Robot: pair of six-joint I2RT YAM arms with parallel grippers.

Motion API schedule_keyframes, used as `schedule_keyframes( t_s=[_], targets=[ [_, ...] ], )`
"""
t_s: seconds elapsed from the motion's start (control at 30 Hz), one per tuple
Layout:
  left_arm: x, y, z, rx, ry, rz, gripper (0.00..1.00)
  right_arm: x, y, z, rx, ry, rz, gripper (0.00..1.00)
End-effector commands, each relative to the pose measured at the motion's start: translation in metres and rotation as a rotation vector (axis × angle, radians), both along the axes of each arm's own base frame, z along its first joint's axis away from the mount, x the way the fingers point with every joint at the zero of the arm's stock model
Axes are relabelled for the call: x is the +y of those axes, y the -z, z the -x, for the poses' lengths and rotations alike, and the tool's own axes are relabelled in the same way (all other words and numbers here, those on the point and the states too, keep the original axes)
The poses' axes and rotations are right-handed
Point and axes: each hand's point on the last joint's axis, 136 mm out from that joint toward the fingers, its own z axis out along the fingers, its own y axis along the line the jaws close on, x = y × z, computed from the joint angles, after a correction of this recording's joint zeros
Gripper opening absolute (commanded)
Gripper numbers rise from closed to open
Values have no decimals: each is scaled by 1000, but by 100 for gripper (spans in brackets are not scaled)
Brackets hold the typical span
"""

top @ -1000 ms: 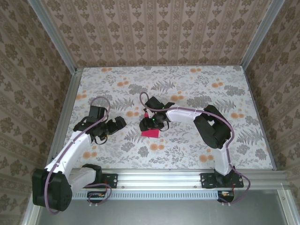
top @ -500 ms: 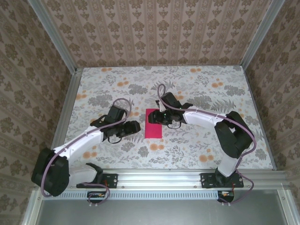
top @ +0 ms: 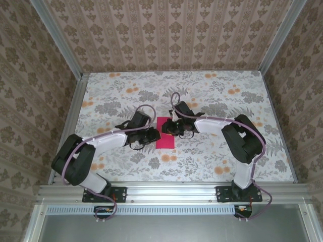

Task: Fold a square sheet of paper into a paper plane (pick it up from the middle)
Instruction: Third fold the triangle at the center of the table.

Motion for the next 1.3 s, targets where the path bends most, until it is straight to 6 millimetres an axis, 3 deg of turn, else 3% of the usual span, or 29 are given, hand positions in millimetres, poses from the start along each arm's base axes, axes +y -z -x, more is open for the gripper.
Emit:
schedule_keyframes(
  t_s=[0.0,0.2,0.73,0.9,1.13,1.27],
  targets=[
    [-10,-4,-8,1,-4,13,19,4,6,0,25,-16,-29,19],
    [-3,17,-3,49,-14,-44,16,5,19,0,58,-23,-26,17],
    [2,43,16,129,5,-55,13,-2,41,1,107,-14,-6,15],
    [11,52,22,163,-5,-105,12,-5,38,-1,103,-7,-8,16],
    [22,67,34,208,-11,-152,10,-24,22,-22,59,51,10,26],
    [16,63,33,200,-4,-136,10,-35,9,-28,31,77,25,35]
  ],
)
